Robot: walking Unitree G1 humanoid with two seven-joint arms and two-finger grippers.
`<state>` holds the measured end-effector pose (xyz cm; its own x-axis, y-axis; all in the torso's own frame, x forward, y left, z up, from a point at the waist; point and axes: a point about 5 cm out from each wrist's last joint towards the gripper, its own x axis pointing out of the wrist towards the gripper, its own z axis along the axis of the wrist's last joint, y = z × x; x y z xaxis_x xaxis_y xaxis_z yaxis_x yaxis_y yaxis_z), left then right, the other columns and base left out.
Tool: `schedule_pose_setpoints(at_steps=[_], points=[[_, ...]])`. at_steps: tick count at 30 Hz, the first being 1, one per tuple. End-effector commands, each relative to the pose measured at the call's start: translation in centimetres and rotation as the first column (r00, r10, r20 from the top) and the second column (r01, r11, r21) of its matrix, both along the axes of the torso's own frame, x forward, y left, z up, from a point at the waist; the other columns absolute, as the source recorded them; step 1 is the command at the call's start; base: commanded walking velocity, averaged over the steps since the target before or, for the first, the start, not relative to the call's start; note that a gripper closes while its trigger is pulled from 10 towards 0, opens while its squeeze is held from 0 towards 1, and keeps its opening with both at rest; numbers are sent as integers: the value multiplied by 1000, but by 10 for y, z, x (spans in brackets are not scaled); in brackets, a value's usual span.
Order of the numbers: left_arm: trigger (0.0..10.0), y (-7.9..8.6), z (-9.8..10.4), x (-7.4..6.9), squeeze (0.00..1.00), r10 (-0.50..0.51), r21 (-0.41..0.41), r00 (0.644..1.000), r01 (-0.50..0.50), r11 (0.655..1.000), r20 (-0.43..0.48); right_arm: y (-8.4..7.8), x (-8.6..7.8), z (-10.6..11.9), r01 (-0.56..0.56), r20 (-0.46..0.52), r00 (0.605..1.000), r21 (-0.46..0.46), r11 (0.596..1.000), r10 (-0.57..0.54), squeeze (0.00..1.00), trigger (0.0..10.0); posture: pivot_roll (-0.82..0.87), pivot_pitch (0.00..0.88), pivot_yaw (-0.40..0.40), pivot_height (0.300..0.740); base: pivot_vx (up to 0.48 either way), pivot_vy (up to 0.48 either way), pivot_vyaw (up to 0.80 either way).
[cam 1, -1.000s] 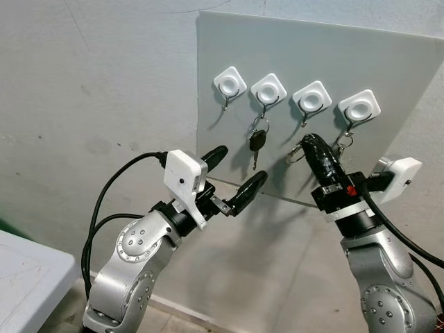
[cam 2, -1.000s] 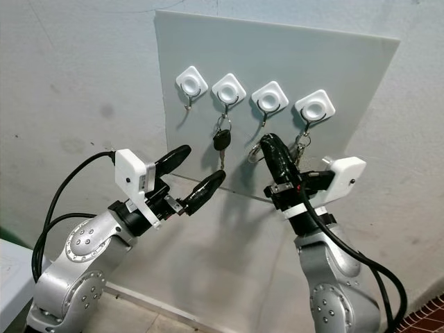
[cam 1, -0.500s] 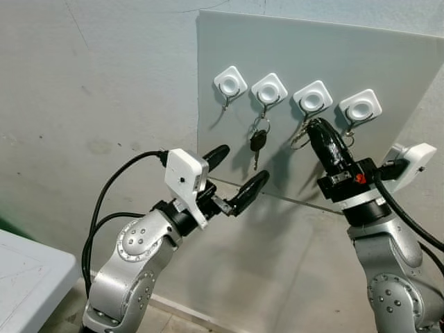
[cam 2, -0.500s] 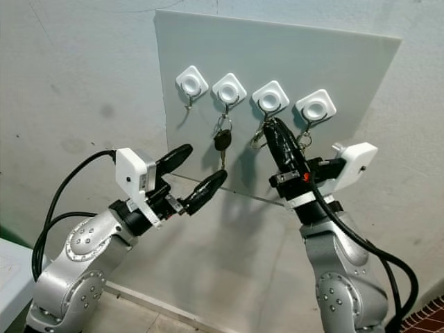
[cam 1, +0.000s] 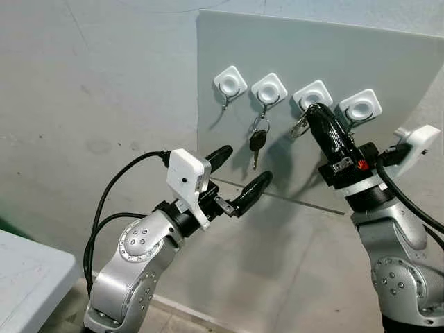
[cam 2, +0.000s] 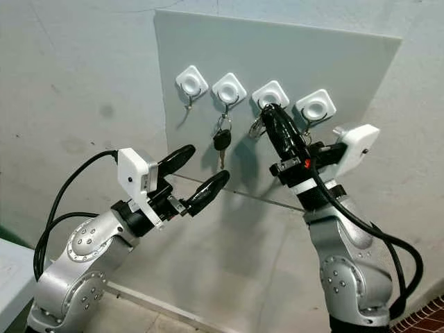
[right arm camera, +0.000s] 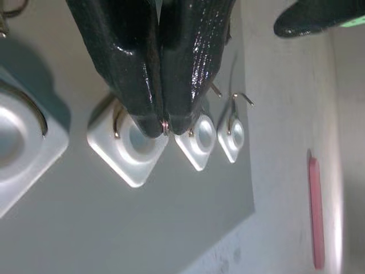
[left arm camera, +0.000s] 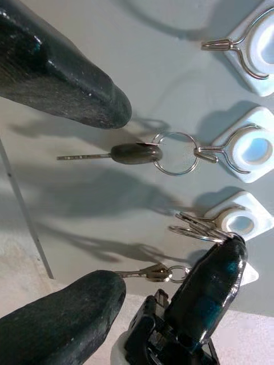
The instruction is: Hang keys on a hook
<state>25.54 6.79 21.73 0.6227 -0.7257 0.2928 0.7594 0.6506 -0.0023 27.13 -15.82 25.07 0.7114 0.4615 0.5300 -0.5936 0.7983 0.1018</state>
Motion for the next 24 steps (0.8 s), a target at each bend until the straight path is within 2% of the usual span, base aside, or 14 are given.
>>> schedule_pose_setpoints(at_steps=[1, 11, 17, 24], points=[[10000, 0, 3, -1, 0, 2, -2, 1000, -2, 1000, 6, -1, 1, 5, -8, 20, 1000, -6, 1000, 8, 0, 10000, -13, 12, -34, 740, 0, 0, 0], [10000, 1, 2, -2, 0, 12, -18, 1000, -12, 1000, -12, -2, 6, 1, -28, 14, 999, -145, 989, 31, 0, 10000, -10, 18, -41, 740, 0, 0, 0], [10000, 1, 3, -2, 0, 16, -22, 1000, -16, 1000, -15, 3, 7, -3, -47, 10, 999, -223, 974, 51, 0, 10000, -8, 18, -42, 740, 0, 0, 0], [10000, 2, 3, -3, 0, 18, -28, 1000, -18, 999, -20, 8, 5, -6, -60, 8, 998, -275, 960, 65, 0, 10000, -7, 21, -41, 740, 0, 0, 0]])
